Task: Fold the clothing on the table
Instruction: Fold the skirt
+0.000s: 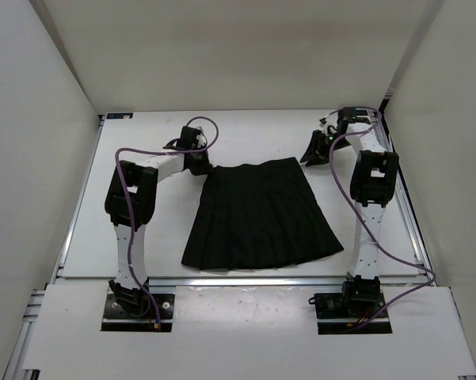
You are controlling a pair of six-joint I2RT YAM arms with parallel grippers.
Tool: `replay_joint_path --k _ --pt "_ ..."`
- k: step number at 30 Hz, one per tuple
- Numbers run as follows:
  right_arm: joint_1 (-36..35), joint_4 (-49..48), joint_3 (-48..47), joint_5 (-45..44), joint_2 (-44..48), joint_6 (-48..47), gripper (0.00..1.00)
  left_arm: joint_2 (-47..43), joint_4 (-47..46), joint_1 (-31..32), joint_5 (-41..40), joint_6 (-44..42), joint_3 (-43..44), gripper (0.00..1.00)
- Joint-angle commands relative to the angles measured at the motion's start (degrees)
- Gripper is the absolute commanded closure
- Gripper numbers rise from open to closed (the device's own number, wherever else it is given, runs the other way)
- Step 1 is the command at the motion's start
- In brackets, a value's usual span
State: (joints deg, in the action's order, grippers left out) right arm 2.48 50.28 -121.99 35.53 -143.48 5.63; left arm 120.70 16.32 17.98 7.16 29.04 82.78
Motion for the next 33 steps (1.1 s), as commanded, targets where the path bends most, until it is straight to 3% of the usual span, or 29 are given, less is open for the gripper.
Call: replay_joint_path --k 1,7,9,13,18,23,28,33 --pt "-5.55 -3.34 -2.01 2.96 -4.52 0.78 0.58 0.67 -0.06 0.74 1.8 0.84 0.63 1.0" --pt "-8.63 -5.02 -1.58 9.02 -5.76 2.28 0.69 0.67 -0.49 2.06 1.63 1.02 0.8 1.0" --pt "-9.16 -3.62 -1.05 8.77 -5.58 1.93 1.0 0.85 -0.32 2.32 1.72 1.02 0.45 1.0" --pt "-8.46 -0.02 0.08 3.52 -1.9 -0.88 1.0 -0.81 -0.24 1.8 1.1 0.5 -0.34 1.0" --pt "-3.99 -2.9 9.65 -4.84 11.53 0.35 1.0 -6.44 -0.49 -2.06 -0.22 0.05 -6.3 1.0" --pt "-1.07 -1.69 12.39 -5.38 19.11 1.4 1.0 -13.47 -2.16 -5.41 2.5 1.46 -11.5 1.0" --pt "-2.48 2.72 13.27 -11.0 26.3 1.75 1.0 -18.74 5.29 -5.76 1.02 -0.12 -10.18 1.0" --pt "-5.11 1.93 28.26 -12.32 36.14 3.86 1.0 -28.58 6.63 -7.16 1.97 0.14 -21.22 1.0"
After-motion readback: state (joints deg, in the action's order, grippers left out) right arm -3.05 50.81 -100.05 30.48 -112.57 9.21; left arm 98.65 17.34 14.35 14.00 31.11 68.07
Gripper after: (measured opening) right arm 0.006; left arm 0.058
